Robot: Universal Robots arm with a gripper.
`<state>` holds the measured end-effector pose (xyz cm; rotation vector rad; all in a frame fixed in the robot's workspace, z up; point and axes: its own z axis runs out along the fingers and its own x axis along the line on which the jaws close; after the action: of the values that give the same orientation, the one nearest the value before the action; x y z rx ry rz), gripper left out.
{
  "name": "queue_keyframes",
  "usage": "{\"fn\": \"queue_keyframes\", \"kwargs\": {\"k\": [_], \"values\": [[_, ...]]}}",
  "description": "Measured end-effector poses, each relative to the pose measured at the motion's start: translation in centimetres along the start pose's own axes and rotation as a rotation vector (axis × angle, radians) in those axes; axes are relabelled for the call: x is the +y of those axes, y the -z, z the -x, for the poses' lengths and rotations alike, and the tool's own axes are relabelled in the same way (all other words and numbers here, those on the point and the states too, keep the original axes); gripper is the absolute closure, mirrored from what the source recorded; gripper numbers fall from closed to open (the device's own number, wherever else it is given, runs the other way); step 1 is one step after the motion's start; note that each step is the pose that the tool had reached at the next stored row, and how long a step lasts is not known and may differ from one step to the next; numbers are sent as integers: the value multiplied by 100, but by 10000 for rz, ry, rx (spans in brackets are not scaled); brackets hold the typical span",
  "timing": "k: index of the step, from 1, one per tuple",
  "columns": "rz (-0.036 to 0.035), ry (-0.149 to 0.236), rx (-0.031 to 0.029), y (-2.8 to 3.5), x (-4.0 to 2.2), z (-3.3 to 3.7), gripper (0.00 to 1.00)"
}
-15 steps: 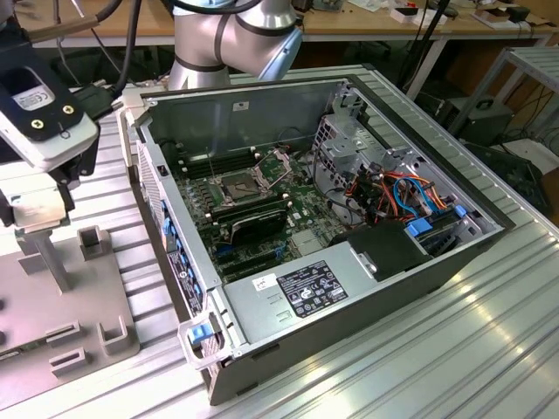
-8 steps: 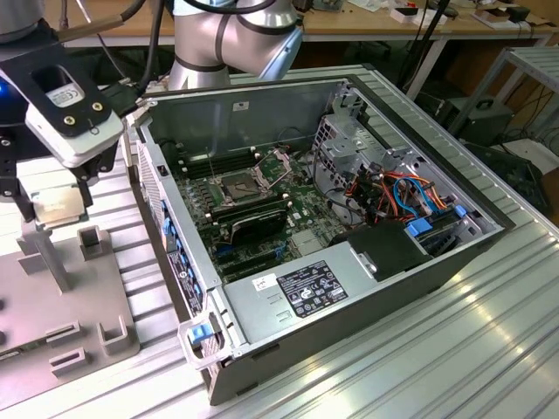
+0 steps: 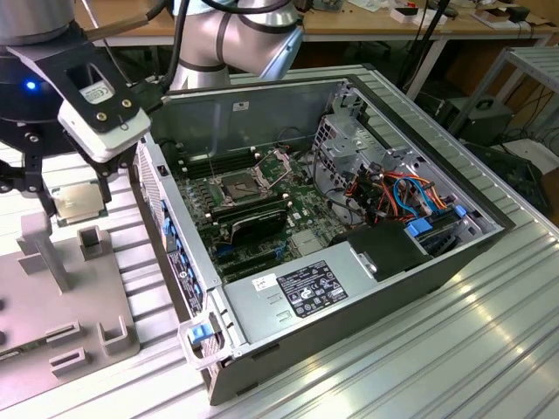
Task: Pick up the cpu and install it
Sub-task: 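Pick up the cpu and move it towards the insertion slot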
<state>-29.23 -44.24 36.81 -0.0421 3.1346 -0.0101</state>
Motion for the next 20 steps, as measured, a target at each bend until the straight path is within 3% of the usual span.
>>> {"fn": "queue_keyframes", "kwargs": {"k": [10, 20], "values": [[0, -2, 1, -1, -6, 215, 45], [0, -2, 0, -3, -13, 479, 45]]}}
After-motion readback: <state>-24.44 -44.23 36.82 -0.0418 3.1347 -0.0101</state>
